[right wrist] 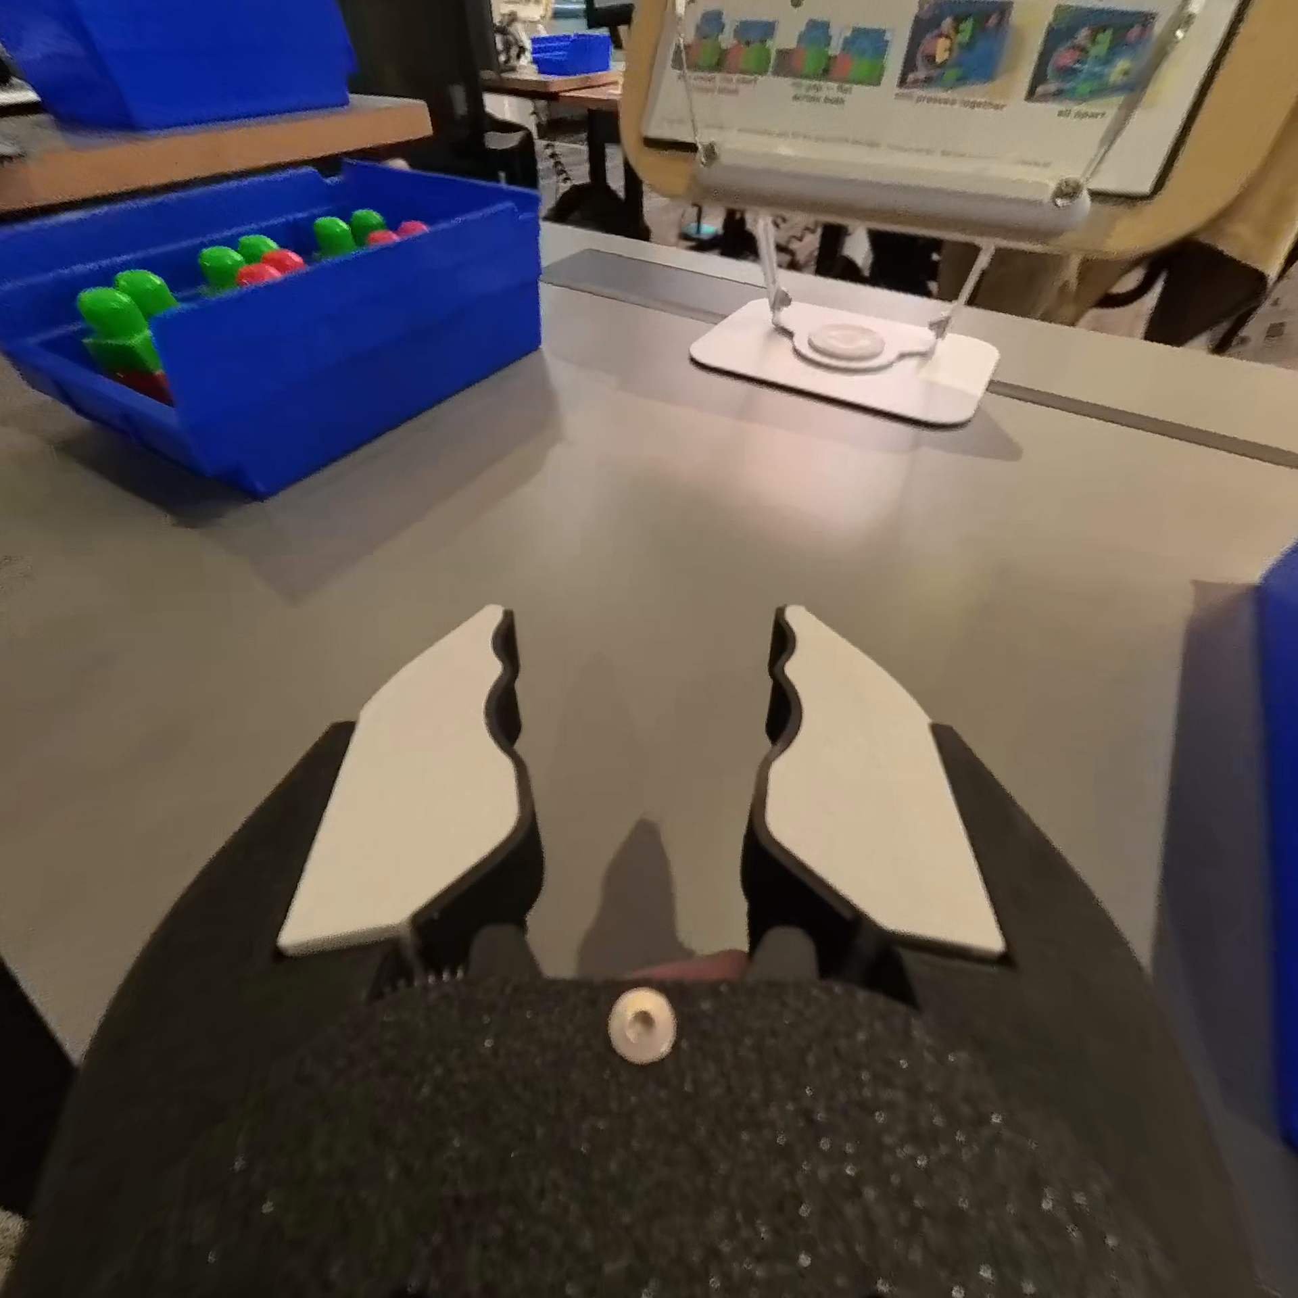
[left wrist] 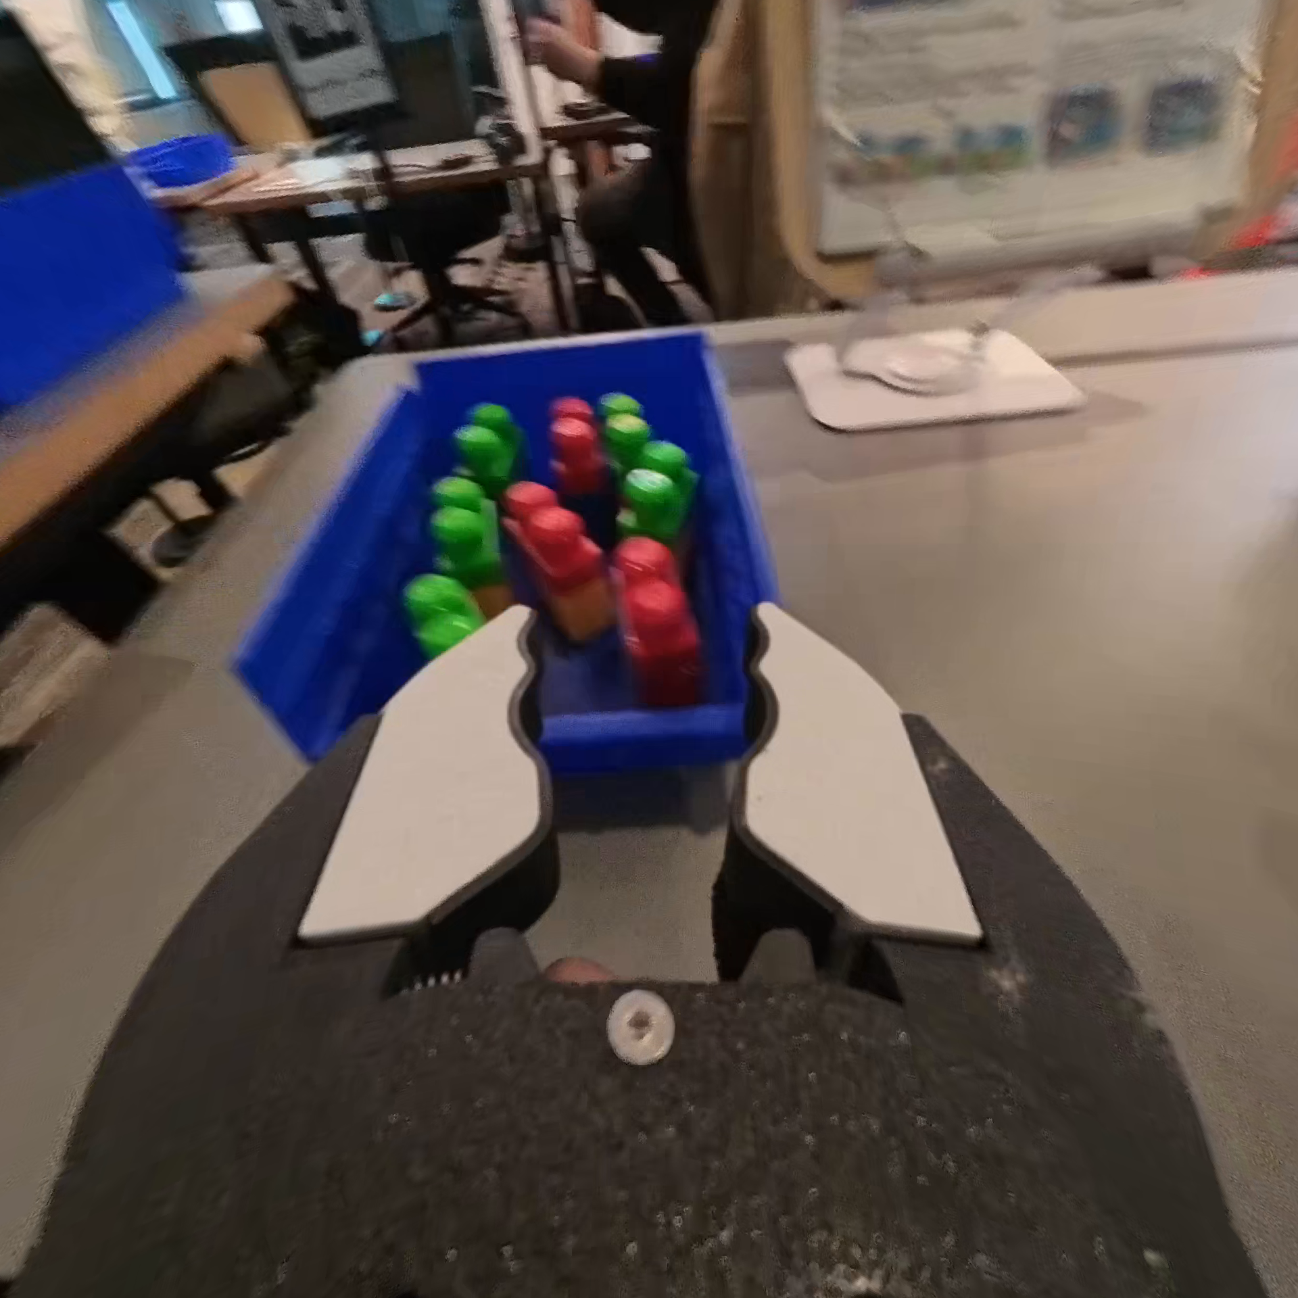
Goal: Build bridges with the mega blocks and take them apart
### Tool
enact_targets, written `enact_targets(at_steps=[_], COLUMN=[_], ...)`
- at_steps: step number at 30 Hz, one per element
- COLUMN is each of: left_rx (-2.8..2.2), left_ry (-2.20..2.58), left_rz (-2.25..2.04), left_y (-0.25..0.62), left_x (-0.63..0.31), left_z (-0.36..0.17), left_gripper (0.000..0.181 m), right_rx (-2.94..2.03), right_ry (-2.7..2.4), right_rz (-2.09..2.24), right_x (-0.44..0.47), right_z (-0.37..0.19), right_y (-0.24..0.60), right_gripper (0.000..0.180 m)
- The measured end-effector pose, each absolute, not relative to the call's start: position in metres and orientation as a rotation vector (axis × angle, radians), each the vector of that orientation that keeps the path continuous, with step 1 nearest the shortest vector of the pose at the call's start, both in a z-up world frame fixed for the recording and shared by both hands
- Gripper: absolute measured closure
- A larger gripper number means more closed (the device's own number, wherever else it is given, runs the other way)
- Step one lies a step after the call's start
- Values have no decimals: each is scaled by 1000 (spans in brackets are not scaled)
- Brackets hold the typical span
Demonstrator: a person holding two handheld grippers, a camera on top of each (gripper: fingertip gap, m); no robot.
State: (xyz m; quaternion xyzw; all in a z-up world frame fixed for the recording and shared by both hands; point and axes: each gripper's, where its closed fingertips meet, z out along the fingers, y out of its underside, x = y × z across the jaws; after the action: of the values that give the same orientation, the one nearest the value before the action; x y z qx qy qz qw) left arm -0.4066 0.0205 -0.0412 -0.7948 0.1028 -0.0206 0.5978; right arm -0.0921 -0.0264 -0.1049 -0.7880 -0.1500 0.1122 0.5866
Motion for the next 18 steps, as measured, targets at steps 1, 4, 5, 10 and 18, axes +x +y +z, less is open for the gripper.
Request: enact_targets(at_steps=[1,4,5,10,18], left_rx=[-1870,-2120,-2197,-2612,-2881], left_ry=[198,185,176,107,-245], left_rz=[-38,0,-45,-69,-102], left_y=[30,65,76,101,115], left_x=[-424,-458,-459,-463,-478], left_z=[-26,-15,-17,-72,-137], left_gripper=[126,110,111,124,121], right_rx=[-1833,-1792,-1765,-1673,-1610], right_ry=[-366,-424,-436,-471,-498], right_rz=[270,259,264,323,351], right_x=[-96,-106,-110,-120,-122], right_z=[-96,-61,-48,-4,22], right_y=[-23,-21,-24,-43,-54], right_gripper=[111,110,111,113,115])
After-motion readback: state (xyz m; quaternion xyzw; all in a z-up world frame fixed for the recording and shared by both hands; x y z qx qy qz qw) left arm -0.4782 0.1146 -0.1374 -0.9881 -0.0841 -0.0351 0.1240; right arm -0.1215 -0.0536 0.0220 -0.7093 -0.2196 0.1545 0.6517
